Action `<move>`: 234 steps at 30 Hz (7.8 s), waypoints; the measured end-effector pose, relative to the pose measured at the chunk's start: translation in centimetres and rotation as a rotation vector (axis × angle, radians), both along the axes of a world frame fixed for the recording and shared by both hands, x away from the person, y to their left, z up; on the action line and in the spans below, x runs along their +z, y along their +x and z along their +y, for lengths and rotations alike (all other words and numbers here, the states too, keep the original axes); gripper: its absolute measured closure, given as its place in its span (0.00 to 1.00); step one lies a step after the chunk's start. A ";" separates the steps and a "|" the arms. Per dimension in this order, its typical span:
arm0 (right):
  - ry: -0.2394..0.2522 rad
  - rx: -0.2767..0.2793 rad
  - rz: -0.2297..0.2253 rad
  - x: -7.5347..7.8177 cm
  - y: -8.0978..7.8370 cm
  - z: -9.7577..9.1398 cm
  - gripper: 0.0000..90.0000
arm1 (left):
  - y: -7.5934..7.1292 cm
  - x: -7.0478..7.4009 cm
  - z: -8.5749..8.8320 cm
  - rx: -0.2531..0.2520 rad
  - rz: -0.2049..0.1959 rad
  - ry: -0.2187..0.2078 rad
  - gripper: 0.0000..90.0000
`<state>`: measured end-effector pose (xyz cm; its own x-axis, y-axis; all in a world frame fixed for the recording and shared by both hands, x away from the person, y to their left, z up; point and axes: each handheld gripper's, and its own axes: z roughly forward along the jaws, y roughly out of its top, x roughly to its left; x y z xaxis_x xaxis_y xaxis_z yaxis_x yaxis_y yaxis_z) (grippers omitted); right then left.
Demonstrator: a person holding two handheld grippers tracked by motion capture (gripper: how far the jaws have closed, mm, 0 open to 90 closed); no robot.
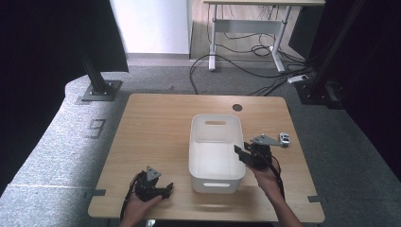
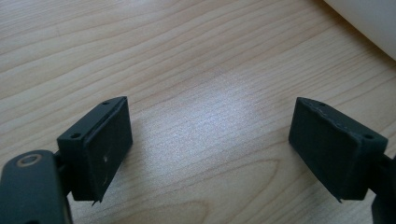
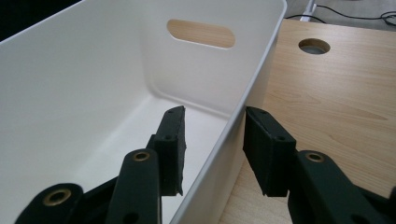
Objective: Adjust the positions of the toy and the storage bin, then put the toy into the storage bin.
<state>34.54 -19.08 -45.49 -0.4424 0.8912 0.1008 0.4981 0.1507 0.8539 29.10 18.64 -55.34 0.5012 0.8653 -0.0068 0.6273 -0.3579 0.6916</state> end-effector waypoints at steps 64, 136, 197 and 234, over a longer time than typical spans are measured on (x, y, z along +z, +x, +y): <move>-0.107 -0.052 0.002 -4.6 -1.6 -10.4 0.32 | 0.1 0.0 0.0 -0.004 0.002 0.000 0.15; -0.190 -0.307 0.071 -6.6 3.0 -16.6 0.32 | 0.0 0.0 0.1 -0.014 0.002 -0.001 0.14; -0.137 -0.396 0.127 -7.1 9.6 -17.2 0.31 | 0.0 0.0 0.1 -0.015 0.002 -0.001 0.14; -0.149 -0.460 0.208 -9.0 12.8 -17.0 0.42 | 0.0 0.0 0.1 -0.014 0.003 -0.001 0.14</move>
